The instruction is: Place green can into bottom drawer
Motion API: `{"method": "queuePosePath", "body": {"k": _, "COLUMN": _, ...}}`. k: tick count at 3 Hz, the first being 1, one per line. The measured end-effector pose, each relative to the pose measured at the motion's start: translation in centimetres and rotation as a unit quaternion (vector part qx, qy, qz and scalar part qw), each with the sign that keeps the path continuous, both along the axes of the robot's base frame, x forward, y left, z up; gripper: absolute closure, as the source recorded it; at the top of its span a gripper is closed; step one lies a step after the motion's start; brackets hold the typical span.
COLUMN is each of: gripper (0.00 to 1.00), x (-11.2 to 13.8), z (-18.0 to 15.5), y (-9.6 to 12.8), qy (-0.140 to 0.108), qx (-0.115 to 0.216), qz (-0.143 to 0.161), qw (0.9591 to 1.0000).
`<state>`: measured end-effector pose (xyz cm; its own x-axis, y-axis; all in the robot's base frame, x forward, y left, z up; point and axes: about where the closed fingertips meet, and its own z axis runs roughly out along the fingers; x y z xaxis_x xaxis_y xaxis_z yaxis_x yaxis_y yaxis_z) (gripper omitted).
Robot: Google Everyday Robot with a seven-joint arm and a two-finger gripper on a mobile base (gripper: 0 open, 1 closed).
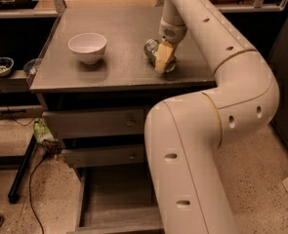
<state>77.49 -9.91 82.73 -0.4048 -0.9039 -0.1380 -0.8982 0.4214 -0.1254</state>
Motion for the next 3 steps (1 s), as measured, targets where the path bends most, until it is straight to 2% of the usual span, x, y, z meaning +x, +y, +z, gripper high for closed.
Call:
{"method": "queuePosePath", "body": {"k": 1, "gripper": 1.00, "x": 0.0, "z": 0.3, "y": 0.0, "qy": 0.000, "qx": 0.000, "qz": 0.000, "qw": 1.0000}}
{"method": "queuePosePath", "body": {"k": 2, "gripper": 1.00, "x": 0.4, "z": 1.8, "y": 0.0, "qy": -0.031, "qx": 0.042, "qz": 0.024, "qw": 0.9984}}
{"method": "queuePosePath", "body": {"k": 3, "gripper": 1.00, "x": 0.0, "z": 3.3, "y": 0.4, "qy": -0.058, "qx": 0.095, "qz": 0.063, "qw": 0.9918}}
